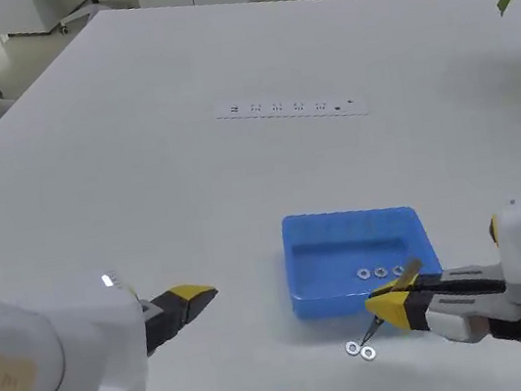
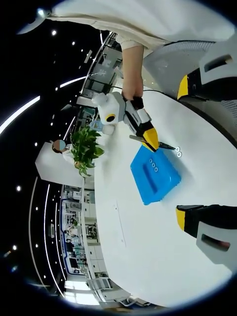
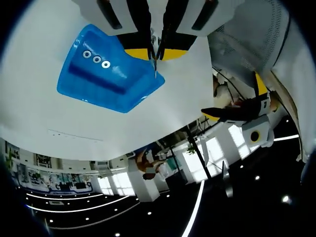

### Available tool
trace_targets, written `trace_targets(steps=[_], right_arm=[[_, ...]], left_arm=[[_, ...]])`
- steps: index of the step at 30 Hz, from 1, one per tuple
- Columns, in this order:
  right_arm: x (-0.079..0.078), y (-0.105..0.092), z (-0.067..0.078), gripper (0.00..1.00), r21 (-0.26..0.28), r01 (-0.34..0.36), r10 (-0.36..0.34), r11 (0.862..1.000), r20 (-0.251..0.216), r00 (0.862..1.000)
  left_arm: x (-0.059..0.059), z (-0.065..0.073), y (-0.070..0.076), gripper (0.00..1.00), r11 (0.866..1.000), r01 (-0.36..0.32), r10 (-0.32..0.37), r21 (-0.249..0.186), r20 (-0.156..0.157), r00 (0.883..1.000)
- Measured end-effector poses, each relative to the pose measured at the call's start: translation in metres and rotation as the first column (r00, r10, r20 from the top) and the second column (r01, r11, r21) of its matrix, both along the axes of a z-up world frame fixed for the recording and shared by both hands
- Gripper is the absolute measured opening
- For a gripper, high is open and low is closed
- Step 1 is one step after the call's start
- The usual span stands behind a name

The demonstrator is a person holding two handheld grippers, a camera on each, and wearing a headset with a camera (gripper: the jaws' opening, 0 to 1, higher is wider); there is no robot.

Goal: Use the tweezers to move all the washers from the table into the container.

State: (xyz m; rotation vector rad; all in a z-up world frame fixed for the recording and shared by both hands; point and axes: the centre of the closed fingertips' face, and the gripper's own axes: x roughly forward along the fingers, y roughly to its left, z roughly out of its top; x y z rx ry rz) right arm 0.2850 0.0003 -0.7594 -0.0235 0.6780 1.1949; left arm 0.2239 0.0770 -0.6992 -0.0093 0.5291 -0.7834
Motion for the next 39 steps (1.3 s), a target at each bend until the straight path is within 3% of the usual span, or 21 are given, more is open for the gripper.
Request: trace_targets(steps=[7, 19, 25, 31, 37, 39], right_arm=[[0.000, -0.002, -0.010, 0.03, -0.036, -0.021, 0.021, 0.999, 0.009, 1.000], [0.000, -0.001, -0.013, 0.03, -0.058, -0.039, 0.039, 0.998, 0.000, 0.999], [-0.005, 0.001, -0.017, 0.03, -0.097, -0.068, 0.071, 0.993, 0.026, 0.997], [-0.014, 0.005, -0.016, 0.03, -0.130, -0.125, 0.138, 0.984, 0.093, 0.986], [-0.022, 0.009, -0.017, 0.03, -0.185, -0.172, 0.211, 0.968, 0.218, 0.953], [-0.026, 0.011, -0.017, 0.03, -0.169, -0.175, 0.211, 0.970, 0.223, 0.952]], left_arm=[[0.000, 0.000, 0.003, 0.88, 1.000, -0.011, 0.011, 0.000, 0.001, 1.000], [0.000, 0.000, 0.003, 0.88, 1.000, -0.006, 0.006, 0.006, -0.003, 1.000], [0.001, 0.000, 0.002, 0.87, 1.000, -0.005, 0.005, 0.007, -0.001, 1.000], [0.001, -0.001, 0.001, 0.87, 1.000, 0.000, 0.000, 0.009, -0.002, 1.000], [0.000, 0.000, -0.001, 0.87, 1.000, 0.004, -0.004, 0.006, -0.002, 1.000], [0.000, 0.000, -0.002, 0.87, 1.000, 0.006, -0.006, 0.004, 0.000, 1.000]])
